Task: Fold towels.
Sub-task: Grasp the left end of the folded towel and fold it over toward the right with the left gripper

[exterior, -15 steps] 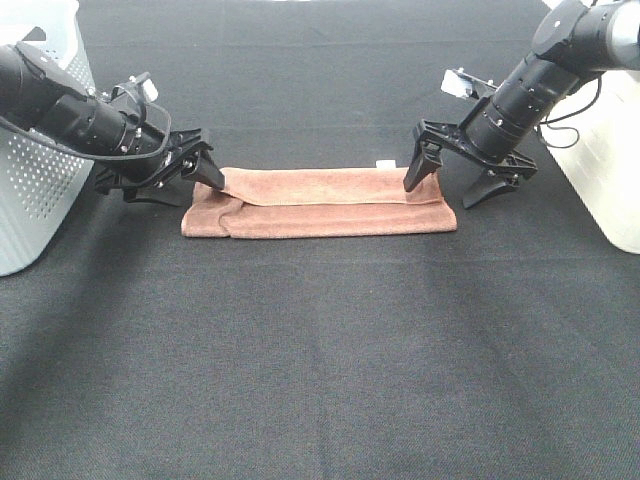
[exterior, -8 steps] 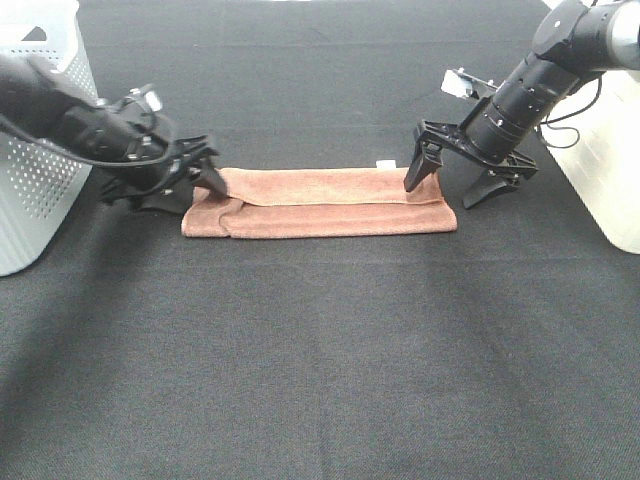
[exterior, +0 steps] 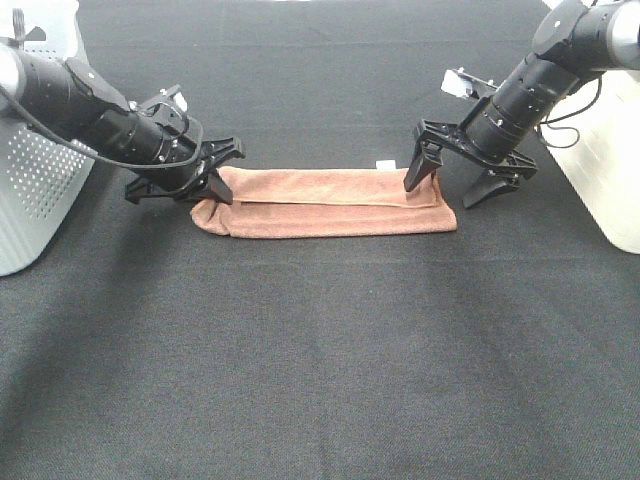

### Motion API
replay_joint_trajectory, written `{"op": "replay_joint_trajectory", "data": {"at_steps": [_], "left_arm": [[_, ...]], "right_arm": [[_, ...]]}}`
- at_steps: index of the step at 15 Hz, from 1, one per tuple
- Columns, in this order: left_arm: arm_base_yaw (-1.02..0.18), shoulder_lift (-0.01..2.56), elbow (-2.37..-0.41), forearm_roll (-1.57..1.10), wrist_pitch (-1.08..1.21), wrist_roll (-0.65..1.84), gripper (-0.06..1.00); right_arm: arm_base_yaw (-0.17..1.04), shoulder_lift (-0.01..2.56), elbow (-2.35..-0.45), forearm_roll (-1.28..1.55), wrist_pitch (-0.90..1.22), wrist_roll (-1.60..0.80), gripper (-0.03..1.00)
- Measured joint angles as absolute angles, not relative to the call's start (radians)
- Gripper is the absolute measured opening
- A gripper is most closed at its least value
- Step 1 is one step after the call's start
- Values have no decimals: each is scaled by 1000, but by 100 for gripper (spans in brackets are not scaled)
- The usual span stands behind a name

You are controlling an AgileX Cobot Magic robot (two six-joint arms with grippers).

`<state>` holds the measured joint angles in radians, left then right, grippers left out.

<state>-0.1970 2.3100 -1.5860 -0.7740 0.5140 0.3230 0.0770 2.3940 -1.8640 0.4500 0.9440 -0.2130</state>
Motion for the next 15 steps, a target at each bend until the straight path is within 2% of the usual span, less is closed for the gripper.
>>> {"op": "replay_joint_trajectory", "data": {"at_steps": [3,4,6,9,12,15], "left_arm": [[-197,2211,-1611,-552,585,176,3],[-197,2211,-1611,-552,585,176,3],[-195,2181,-1700,-360,739,15,3],[-197,2181,-1822,-298,902,-44,3],[-280,2181,-1922,-300,947,-70,3],[-389,2203,-1949,-328,885,-153,3]], "right_arm": [[77,2394,-1864,450,946,-213,87],[77,2394,-1864,450,946,-213,87],[77,2394,-1864,450,955,-213,87],[77,2394,-1864,450,963,-213,87],[77,2394,-1864,450,962,-213,87],[77,2394,-1864,450,962,-213,87]]}}
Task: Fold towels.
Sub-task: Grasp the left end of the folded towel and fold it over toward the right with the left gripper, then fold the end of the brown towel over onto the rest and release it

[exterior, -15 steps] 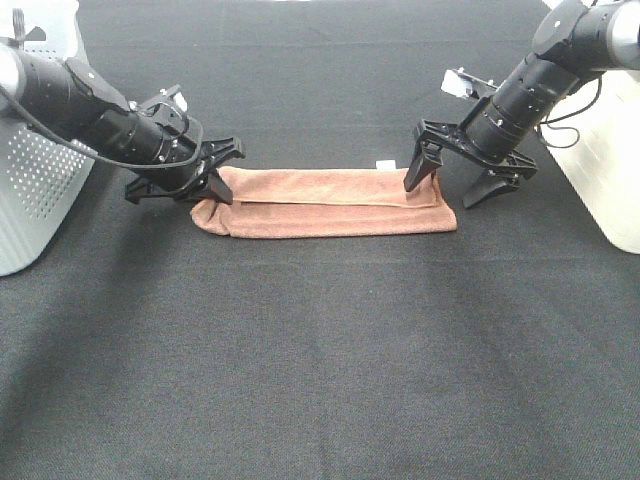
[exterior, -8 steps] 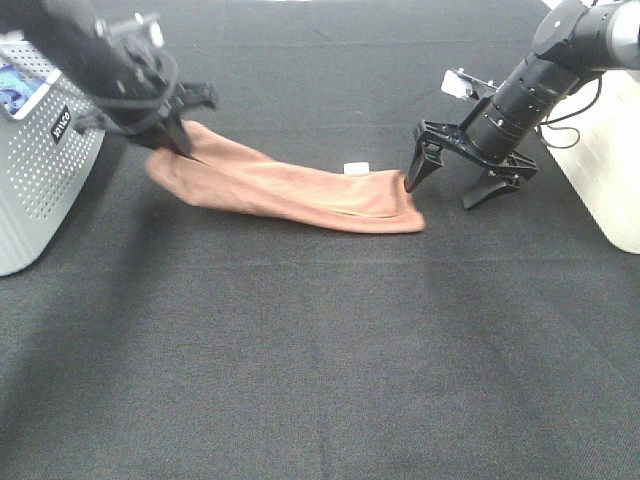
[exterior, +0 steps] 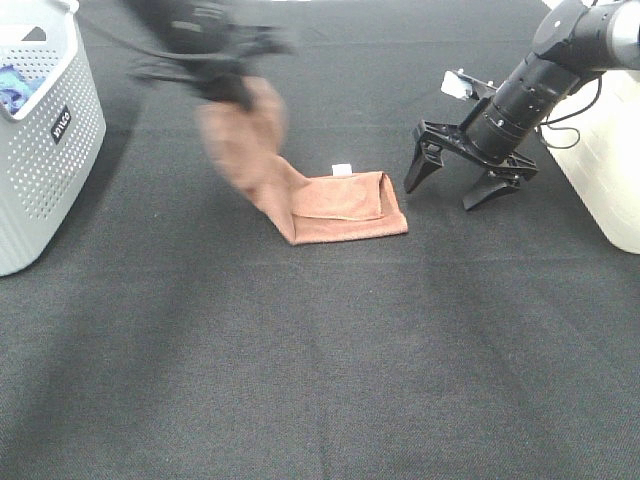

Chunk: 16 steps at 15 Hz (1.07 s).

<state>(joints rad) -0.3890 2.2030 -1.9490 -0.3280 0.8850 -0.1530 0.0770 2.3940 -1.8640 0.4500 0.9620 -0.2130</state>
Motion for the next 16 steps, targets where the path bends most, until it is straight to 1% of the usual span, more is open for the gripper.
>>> {"op": "replay_joint_trajectory", "data": {"at_steps": [1,3,4,5,6,7,9,10,11,13,14,16], "left_arm": [[-429,2239,-1951,-342,834,-200,3],[-460,2294,-1951,-388,742,-249,5],[-466,2319,-1951,-426,700,-262,9],[-471,2339,-1951,-478,658,-265,15],[-472,2356,-1951,-543,625,-266,25],[-472,2356,-1951,-543,625,-266,25],[-472,2385,-1951,-680,579,-268,49],[-472,2395,-1951,-755,559,-255,60],[-472,2396,-1951,-787,547,-228,63],[-472,2391,-1955,-804,527,-159,64],[-460,2374,-1956,-800,528,-85,64],[-412,2337,-1957,-774,528,18,64]], "right_arm": [[77,2394,-1864,450,962,-213,87],[77,2394,-1864,450,963,-206,87],[77,2394,-1864,450,963,-202,87],[77,2394,-1864,450,965,-196,87],[77,2394,-1864,450,971,-191,87],[77,2394,-1864,450,971,-191,87],[77,2394,-1864,450,975,-190,87],[77,2394,-1864,450,978,-190,87],[77,2394,-1864,450,979,-190,87],[77,2389,-1864,452,982,-190,87],[77,2377,-1864,453,988,-194,87],[78,2322,-1864,546,1004,-255,87]]}}
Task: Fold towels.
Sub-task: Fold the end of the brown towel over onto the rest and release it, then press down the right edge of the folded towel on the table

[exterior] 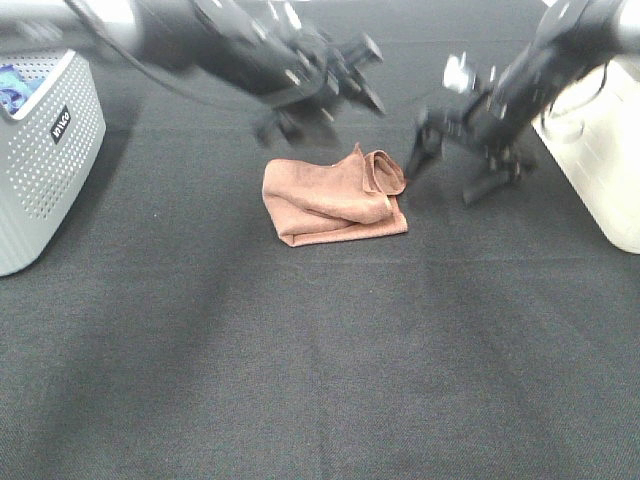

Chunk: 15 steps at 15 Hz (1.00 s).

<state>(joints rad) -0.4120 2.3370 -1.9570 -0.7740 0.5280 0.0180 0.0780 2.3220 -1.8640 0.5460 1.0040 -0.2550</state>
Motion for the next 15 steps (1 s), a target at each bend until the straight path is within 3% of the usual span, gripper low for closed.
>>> {"op": "replay_joint_trajectory", "data": {"at_steps": [8,12,15], "left_arm": [[-273,2277,-1958,-626,616,68,64],[-270,2276,-1958,-621,663,68,64],[-270,2275,-1958,-621,667,68,64]], "right_arm": [[252,2347,-1864,1024,985,-570,87],[227,2482,-1864,1142,973,-668,87],[138,2523,-1864,1175,967,-671,86]]}}
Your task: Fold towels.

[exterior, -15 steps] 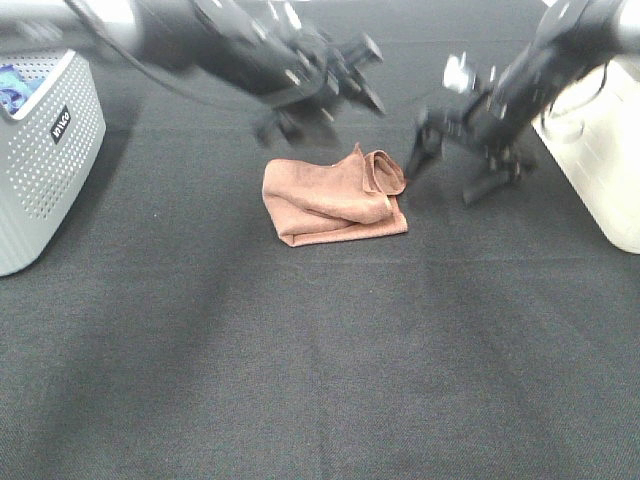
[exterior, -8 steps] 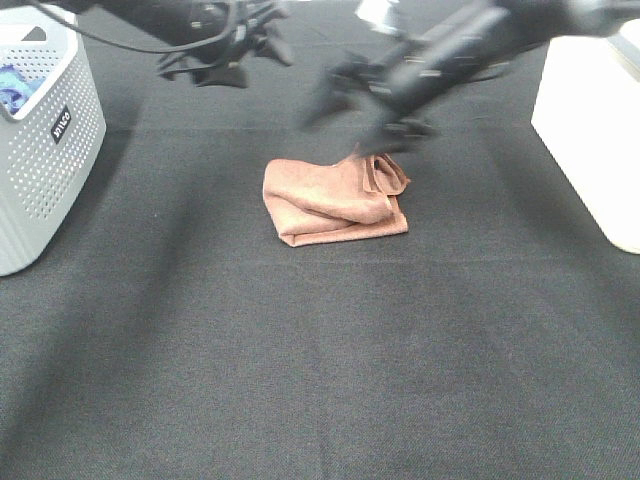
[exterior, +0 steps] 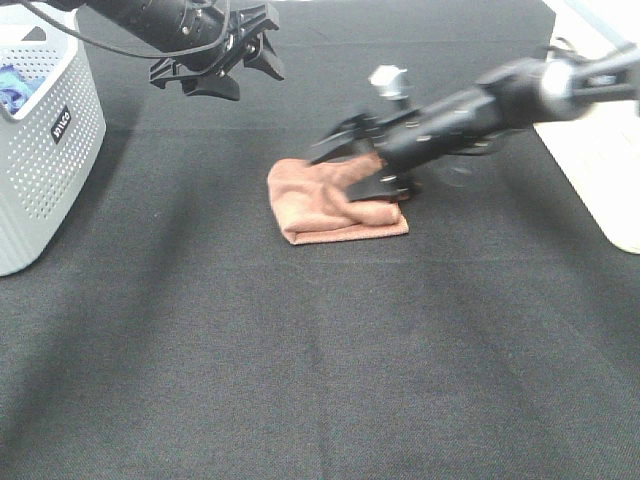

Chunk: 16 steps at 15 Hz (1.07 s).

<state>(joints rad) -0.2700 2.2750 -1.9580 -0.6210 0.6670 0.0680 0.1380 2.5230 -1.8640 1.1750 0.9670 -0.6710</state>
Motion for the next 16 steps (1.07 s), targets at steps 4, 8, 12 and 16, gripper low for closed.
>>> {"op": "replay_joint_trajectory", "data": {"at_steps": [4,8,12,16], "left_arm": [[-270,2275,-1958,-621,667,68,64],[-270,2275,-1958,-621,699,68,64],[-270,2265,-1958,-613,760,87,64],[-270,2129,-1958,-436,878,169,64]], "right_arm": [[65,2523,-1864,1184,968,-671,85],[54,2464,-1864,1047,924,-661,85],[54,2319,-1864,793,941,-519,85],[54,2145,-1864,593,1121,-315,85]]}}
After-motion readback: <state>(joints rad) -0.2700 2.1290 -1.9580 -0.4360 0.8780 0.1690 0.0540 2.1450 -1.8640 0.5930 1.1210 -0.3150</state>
